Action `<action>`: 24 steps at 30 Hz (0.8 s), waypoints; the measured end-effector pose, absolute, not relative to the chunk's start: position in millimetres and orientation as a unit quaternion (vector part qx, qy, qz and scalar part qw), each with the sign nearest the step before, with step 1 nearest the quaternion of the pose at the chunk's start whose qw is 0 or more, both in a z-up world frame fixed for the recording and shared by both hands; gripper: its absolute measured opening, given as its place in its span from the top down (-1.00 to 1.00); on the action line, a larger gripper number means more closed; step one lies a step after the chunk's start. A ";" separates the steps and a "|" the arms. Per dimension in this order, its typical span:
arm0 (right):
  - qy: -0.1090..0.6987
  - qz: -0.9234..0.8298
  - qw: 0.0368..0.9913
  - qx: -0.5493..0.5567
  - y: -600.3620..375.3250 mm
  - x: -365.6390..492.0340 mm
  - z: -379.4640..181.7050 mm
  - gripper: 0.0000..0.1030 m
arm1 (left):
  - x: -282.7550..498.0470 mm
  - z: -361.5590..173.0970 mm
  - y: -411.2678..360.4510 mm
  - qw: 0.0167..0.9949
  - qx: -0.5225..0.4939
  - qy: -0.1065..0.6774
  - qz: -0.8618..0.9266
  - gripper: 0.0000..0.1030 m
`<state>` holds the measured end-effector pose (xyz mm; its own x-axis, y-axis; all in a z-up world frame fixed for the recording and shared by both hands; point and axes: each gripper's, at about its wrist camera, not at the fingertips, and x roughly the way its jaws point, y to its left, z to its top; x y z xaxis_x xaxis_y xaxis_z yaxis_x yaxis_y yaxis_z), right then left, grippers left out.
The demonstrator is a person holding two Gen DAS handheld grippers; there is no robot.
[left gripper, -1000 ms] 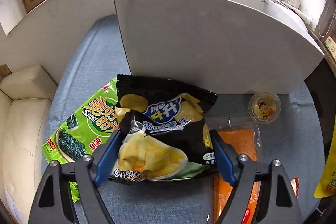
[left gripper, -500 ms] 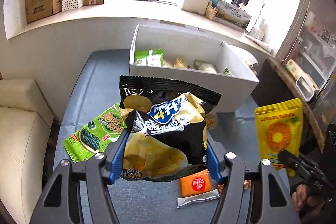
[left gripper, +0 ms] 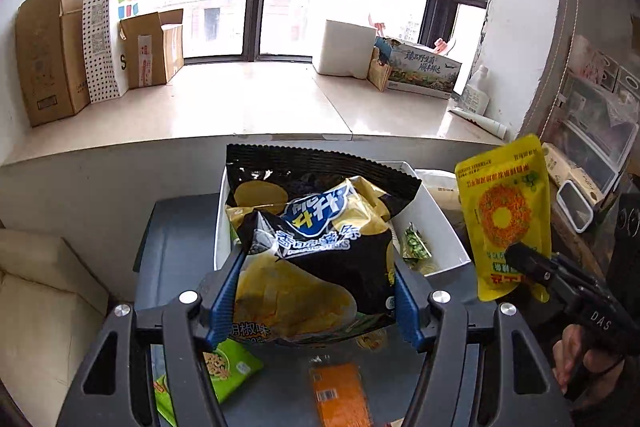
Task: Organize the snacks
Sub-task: 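Carry both bags over the white box and release them inside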
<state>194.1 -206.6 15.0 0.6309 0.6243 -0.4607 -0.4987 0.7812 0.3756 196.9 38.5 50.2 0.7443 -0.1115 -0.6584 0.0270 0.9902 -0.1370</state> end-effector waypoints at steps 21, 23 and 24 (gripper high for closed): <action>0.332 0.263 0.895 0.141 -203.7 278.8 -3.0 -1.00 | 243.1 6.0 49.0 0.921 -0.010 0.389 -0.023 -1.00; 0.331 0.263 0.896 0.136 -206.3 272.9 -1.6 -1.00 | 235.3 10.8 51.0 0.923 -0.010 0.384 -0.024 -1.00; 0.332 0.263 0.897 0.130 -205.9 270.3 0.2 -1.00 | 230.4 12.9 51.6 0.924 -0.010 0.381 -0.025 -1.00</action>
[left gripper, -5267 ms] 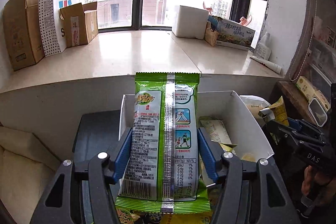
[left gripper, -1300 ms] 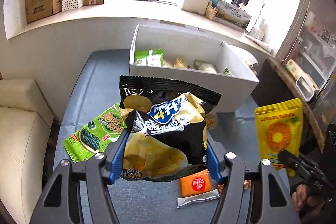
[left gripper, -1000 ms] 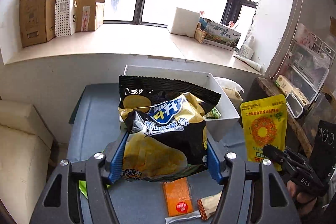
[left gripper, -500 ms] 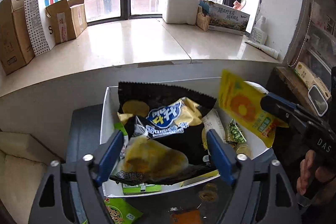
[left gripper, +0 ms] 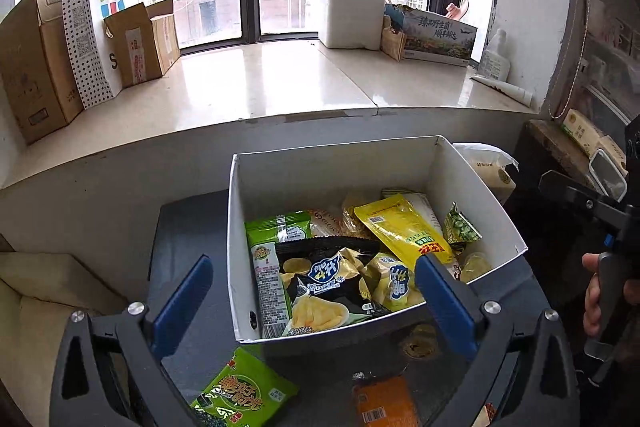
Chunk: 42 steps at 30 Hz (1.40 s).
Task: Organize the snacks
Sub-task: 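Carry both bags over the white box and release them inside, then grasp the wrapped pastry with the right tool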
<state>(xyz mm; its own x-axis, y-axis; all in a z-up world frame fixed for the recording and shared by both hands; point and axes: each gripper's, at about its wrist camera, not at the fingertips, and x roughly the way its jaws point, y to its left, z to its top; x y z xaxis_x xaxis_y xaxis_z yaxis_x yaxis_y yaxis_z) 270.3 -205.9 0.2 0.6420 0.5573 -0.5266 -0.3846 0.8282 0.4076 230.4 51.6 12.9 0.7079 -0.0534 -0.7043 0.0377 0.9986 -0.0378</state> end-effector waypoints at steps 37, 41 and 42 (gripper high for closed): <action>0.396 0.420 0.765 -0.287 -147.4 91.2 -152.2 -1.00 | 16.3 -64.4 64.5 0.903 -0.037 0.425 -0.059 -1.00; 0.416 0.439 0.744 -0.283 -145.7 106.3 -157.5 -1.00 | 12.0 -65.0 64.3 0.903 -0.035 0.425 -0.062 -1.00; 0.427 0.445 0.739 -0.272 -148.4 111.1 -159.6 -1.00 | 11.5 -65.6 65.1 0.902 -0.035 0.425 -0.060 -1.00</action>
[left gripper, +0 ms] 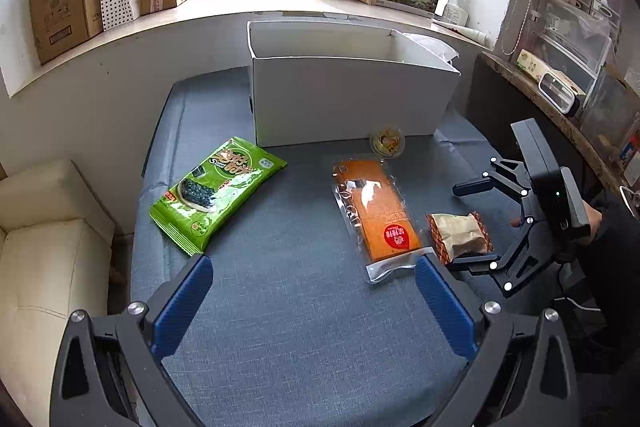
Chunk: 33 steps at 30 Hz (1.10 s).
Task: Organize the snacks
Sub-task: 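Grasp the wrapped pastry with the right tool, then grasp the green seaweed pack with the left tool while the right tool holds the pastry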
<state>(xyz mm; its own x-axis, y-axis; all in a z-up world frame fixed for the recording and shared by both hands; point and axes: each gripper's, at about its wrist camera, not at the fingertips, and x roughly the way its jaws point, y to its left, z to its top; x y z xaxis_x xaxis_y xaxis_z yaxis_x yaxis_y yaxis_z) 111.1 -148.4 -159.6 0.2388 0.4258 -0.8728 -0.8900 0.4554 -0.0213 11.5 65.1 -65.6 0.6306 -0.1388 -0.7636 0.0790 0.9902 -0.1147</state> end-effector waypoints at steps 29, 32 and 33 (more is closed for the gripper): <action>0.412 0.396 0.819 0.046 -224.7 57.7 -115.9 0.09 | 146.6 -142.4 127.5 0.853 0.162 0.493 -0.064 -1.00; 0.409 0.395 0.821 0.058 -226.7 57.0 -114.1 0.09 | 161.7 -151.0 136.4 0.848 0.136 0.505 -0.082 -1.00; 0.410 0.391 0.822 0.059 -227.2 57.0 -114.4 0.09 | 165.2 -152.6 138.9 0.846 0.125 0.511 -0.087 -1.00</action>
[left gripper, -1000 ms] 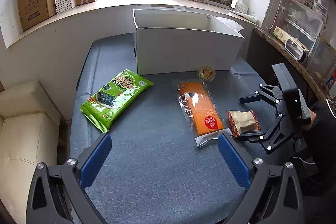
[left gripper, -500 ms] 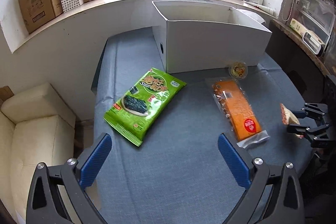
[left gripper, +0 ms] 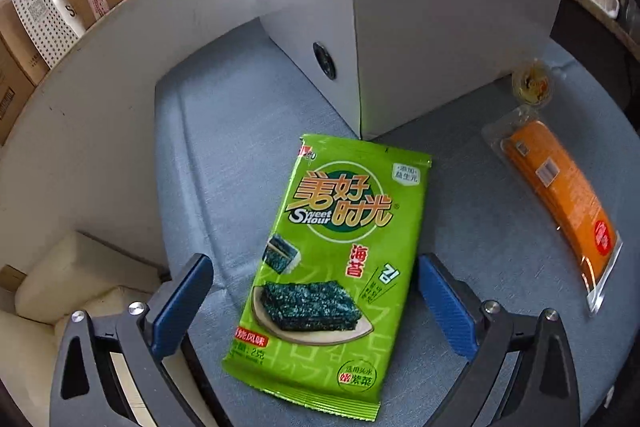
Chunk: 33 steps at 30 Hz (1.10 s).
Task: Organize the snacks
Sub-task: 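Grasp the green seaweed pack with the left tool while the right tool holds the pastry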
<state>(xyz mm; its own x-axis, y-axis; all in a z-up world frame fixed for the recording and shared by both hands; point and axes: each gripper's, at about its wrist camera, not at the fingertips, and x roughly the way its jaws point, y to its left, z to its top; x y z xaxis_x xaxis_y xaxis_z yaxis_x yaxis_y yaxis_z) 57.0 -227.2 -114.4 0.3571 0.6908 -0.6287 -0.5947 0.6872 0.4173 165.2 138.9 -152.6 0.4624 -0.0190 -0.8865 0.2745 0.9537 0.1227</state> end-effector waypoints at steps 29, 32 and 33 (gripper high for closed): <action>0.355 0.367 0.853 0.111 -212.0 83.5 -72.0 0.08 | 74.2 -29.1 95.6 0.924 -0.059 0.375 -0.035 -0.42; 0.324 0.353 0.871 0.106 -206.8 104.4 -44.7 0.08 | 98.5 -8.8 80.1 0.932 -0.062 0.356 -0.039 -0.42; 0.314 0.347 0.878 0.099 -204.0 113.8 -35.1 0.08 | 110.2 -1.7 76.3 0.933 -0.064 0.351 -0.040 -0.42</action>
